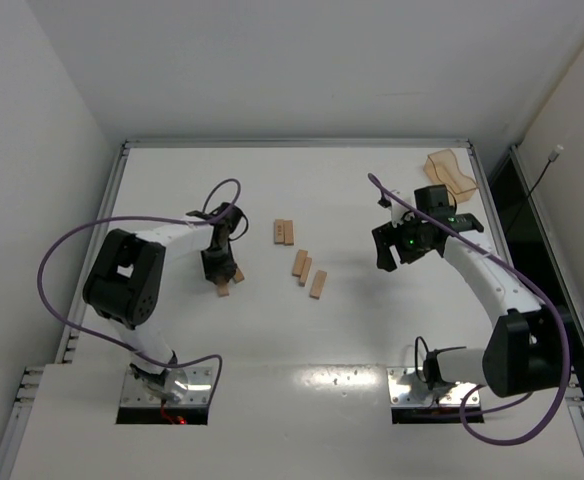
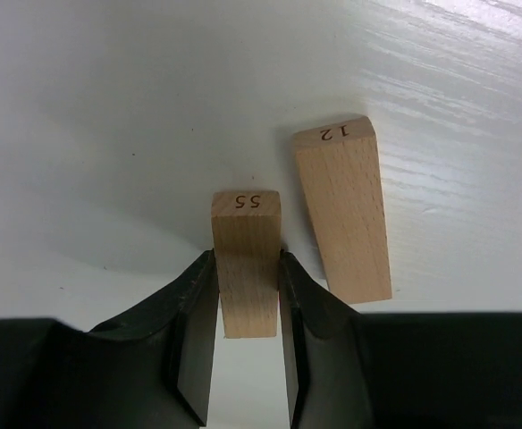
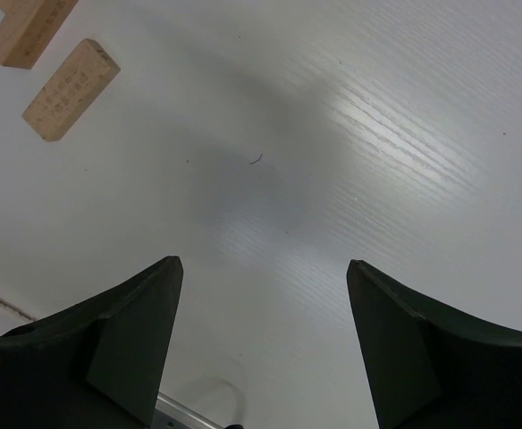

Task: Build the wood block tower

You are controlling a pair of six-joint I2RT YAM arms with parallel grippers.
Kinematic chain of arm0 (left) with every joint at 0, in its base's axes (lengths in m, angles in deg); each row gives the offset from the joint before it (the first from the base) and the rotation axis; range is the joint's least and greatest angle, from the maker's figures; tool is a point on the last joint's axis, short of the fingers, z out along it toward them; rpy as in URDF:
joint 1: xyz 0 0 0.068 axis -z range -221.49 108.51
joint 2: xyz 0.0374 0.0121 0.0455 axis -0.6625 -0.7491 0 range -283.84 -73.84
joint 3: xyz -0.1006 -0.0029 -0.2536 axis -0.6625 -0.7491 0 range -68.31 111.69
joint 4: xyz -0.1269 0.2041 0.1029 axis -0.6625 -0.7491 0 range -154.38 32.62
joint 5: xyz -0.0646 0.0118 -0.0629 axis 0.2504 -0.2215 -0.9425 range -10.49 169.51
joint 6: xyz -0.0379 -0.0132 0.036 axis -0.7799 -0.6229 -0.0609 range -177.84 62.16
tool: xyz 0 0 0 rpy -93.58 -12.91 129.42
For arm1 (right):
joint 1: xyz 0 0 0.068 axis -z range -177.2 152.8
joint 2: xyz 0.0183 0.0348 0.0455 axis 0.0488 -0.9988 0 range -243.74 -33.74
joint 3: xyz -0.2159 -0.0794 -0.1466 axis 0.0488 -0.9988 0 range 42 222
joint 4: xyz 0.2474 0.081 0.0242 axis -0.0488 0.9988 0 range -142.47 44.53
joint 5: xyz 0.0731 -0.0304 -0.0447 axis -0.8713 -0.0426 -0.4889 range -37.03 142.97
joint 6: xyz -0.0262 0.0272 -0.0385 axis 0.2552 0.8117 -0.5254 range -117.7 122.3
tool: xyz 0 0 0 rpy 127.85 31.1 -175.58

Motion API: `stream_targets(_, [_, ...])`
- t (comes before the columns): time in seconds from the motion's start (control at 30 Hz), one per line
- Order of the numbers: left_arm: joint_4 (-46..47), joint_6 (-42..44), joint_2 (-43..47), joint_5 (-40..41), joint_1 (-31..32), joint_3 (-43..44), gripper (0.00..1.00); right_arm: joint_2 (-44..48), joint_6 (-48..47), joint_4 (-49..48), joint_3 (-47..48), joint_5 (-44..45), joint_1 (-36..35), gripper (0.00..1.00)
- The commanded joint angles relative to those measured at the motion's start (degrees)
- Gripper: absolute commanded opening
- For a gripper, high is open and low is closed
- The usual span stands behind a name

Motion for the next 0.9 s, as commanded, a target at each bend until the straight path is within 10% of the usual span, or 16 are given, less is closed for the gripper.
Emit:
stream_targets(0.0, [1.5, -0.8, -1.6, -0.5, -0.3, 1.7, 0.0, 0.3, -0.5, -0.9, 2.6, 0.2, 0.4, 0.71])
stream_targets(0.47, [4.0, 0.3, -6.5, -0.9, -0.9, 5.7, 0.0, -0.2, -0.5, -0.9, 3.1, 0.2, 0.4, 0.71])
stream_targets(0.87, [4.5, 2.0, -8.0, -0.4, -0.9, 8.1, 0.19, -0.2, -0.5, -0.9, 2.6, 0.2, 0.4, 0.71])
